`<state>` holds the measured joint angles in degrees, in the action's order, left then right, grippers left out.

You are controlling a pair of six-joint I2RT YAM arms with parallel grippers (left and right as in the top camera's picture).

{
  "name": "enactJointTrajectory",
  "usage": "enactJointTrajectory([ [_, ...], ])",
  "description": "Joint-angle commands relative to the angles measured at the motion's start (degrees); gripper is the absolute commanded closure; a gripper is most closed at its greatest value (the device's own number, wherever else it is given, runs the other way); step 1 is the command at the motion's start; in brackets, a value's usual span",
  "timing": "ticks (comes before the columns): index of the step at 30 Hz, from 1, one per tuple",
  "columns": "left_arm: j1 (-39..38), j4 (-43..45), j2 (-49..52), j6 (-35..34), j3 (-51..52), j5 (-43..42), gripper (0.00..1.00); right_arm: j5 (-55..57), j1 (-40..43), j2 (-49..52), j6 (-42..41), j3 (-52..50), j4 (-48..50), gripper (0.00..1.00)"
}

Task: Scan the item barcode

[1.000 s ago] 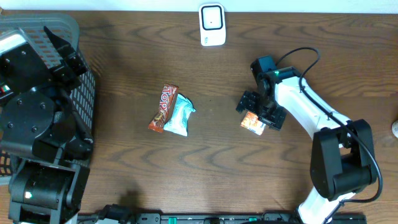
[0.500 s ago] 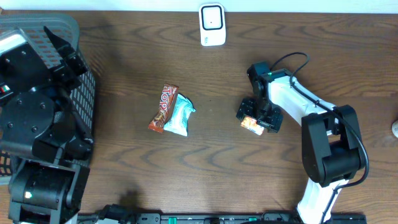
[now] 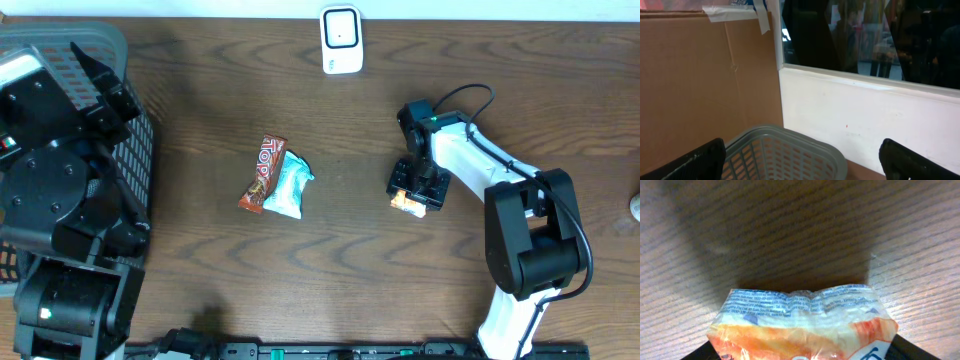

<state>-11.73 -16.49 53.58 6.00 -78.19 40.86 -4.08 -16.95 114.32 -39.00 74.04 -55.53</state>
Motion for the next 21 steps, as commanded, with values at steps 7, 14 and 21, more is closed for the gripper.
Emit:
enactJointTrajectory([
  [7, 0.2, -0.2, -0.3, -0.3, 0.3, 0.7, 0.02, -3.6, 1.2, 1.5, 5.2, 0.3, -4.8, 0.37],
  [14, 0.2, -0.2, -0.2, -0.3, 0.3, 0.7, 0.02, -11.2, 2.1, 1.5, 10.3, 3.5, -10.6, 0.39],
  [21, 0.2, -0.2, -0.2, -0.3, 0.3, 0.7, 0.02, -16.3, 2.3, 1.5, 13.6, 7.8, -17.6, 0.40],
])
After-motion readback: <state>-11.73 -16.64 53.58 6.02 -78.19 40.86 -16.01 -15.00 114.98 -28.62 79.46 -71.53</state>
